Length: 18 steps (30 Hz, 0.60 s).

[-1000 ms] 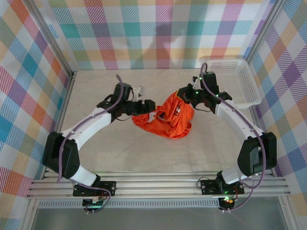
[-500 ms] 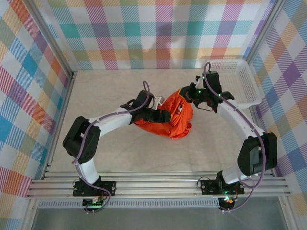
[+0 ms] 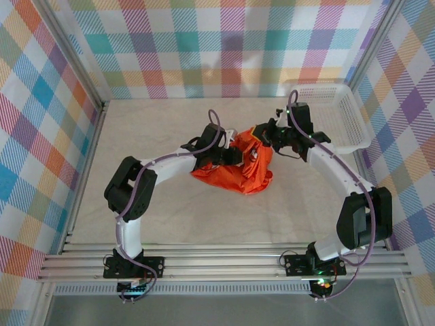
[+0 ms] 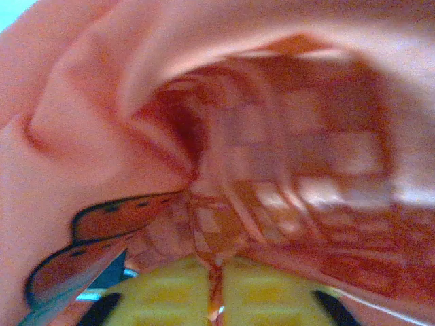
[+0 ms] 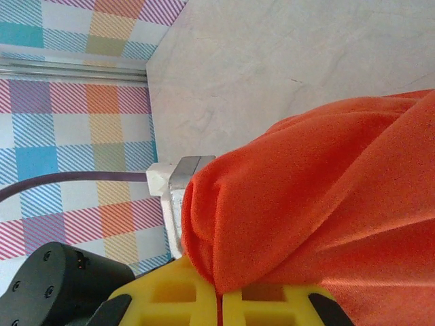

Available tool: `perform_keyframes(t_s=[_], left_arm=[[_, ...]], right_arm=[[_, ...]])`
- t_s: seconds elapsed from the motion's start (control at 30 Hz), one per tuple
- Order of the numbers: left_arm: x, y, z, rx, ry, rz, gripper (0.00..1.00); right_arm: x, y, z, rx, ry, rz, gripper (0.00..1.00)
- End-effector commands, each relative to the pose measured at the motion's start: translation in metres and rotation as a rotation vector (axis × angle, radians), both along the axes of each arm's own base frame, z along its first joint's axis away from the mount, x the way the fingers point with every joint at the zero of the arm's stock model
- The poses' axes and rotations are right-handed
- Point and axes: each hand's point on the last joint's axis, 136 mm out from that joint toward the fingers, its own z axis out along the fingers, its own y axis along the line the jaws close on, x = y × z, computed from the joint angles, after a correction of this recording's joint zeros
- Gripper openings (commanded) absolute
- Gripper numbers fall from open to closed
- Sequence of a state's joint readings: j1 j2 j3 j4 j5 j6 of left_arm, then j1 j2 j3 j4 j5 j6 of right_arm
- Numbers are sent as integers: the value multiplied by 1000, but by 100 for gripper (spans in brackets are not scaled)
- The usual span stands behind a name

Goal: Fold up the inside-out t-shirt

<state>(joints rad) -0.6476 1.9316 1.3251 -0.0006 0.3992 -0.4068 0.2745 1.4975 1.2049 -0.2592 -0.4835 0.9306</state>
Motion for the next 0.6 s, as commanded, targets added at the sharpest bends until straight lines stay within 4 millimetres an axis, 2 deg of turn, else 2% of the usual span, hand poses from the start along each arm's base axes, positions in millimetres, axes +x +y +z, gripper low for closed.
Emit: perform_keyframes(t_s=[0.0, 0.13, 0.2, 0.23, 0.27, 0.33, 0.4, 0.47, 0.57], left_arm=[[-3, -6, 33, -33, -49, -17, 0], [-10, 16, 66, 34, -53, 4, 0], [-16, 30, 88, 68, -42, 25, 0], [-19, 35, 103, 71, -44, 31, 0], [-22, 40, 118, 66, -49, 38, 0], [-26, 48, 143, 46, -50, 59, 0], [-27, 55, 161, 14, -37, 84, 0], [-24, 61, 167, -22, 3, 109, 0], [-13, 67, 158, -55, 86, 162, 0]], right_arm=[[2, -4, -2, -15, -12, 6, 0], [8, -22, -14, -103, -8, -14, 0], [13, -36, -29, -183, 9, -24, 1], [19, -42, -38, -226, 18, -24, 6], [26, -49, -48, -273, 34, -19, 15], [36, -63, -66, -391, 78, -9, 29], [39, -69, -76, -460, 112, 10, 53], [31, -66, -70, -471, 104, 31, 67], [4, -56, -56, -499, 61, 49, 78]])
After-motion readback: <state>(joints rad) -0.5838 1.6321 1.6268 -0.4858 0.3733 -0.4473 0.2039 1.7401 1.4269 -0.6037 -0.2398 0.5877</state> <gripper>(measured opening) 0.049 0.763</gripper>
